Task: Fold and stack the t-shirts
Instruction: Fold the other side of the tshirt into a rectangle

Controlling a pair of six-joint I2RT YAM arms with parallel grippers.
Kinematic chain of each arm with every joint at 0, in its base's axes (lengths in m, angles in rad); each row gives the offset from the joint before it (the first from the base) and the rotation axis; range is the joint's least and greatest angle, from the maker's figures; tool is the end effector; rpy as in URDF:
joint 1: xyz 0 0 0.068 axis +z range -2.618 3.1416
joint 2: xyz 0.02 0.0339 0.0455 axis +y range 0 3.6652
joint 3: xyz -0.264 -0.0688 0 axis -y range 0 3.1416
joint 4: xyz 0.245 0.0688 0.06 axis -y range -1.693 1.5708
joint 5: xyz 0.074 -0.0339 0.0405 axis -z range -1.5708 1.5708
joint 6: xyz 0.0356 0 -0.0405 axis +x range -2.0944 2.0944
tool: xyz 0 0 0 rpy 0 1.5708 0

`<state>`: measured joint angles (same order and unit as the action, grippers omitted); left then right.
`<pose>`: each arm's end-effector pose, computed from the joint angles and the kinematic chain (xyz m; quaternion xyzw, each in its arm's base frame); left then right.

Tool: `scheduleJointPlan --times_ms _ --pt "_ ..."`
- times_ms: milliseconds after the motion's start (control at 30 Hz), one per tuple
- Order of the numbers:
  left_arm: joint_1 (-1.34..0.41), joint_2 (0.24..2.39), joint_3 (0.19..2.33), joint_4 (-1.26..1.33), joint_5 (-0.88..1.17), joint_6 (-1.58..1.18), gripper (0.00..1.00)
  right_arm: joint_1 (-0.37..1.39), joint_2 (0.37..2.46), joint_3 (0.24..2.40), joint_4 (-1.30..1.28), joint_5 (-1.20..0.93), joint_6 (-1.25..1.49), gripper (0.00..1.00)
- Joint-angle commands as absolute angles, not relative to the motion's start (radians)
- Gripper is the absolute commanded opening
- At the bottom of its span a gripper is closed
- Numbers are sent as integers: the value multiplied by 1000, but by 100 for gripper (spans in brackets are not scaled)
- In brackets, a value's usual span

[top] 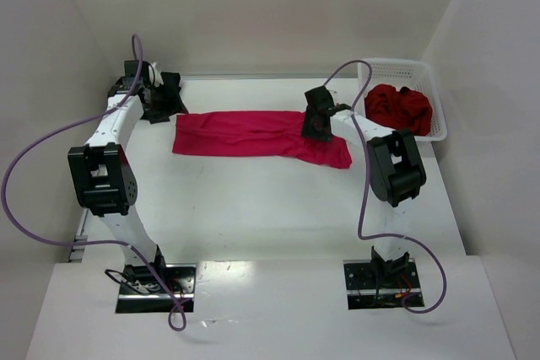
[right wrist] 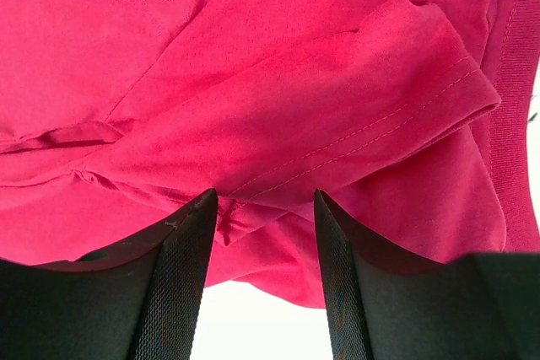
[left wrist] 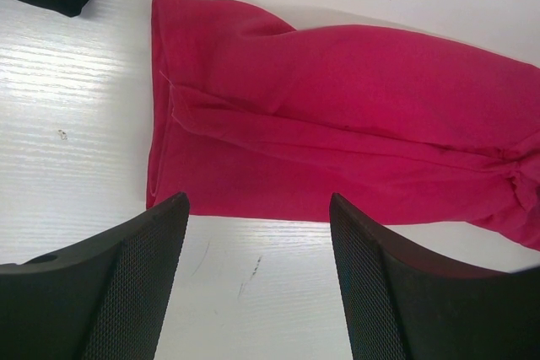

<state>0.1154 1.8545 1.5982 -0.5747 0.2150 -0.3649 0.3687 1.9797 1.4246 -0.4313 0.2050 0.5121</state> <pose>0.4175 0.0408 0.2825 -0.1828 0.9096 -0.1440 0.3442 0.3989 0.1464 0.1868 0.0976 0.9480 0.0335 0.3010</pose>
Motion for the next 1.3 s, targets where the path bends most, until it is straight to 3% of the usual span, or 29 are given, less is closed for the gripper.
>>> scheduleJointPlan --times_ms 0,233,367,567,667,1000,1067,1133,1267 --pt "120 1818 1594 -558 235 -341 76 374 1971 1414 -405 238 532 55" --pt "120 1827 1585 -558 235 -341 76 374 2025 1437 -407 238 541 54" --pt "120 1827 1585 -567 226 -341 76 374 2054 1428 -397 238 541 48" --pt "120 1827 1594 -568 225 -341 76 374 2063 1437 -387 282 541 15" --pt "120 1827 1594 -568 225 -341 76 374 2054 1462 -387 308 541 6" --pt "120 1836 1585 -558 256 -341 76 374 2045 1650 -409 354 446 7" --pt "120 1836 1575 -558 256 -331 76 374 2065 1696 -410 354 434 9" --pt "120 1836 1575 -558 265 -331 76 374 2085 1718 -410 345 410 19" --pt "120 1836 1566 -558 275 -322 76 374 2109 1747 -396 354 374 22"
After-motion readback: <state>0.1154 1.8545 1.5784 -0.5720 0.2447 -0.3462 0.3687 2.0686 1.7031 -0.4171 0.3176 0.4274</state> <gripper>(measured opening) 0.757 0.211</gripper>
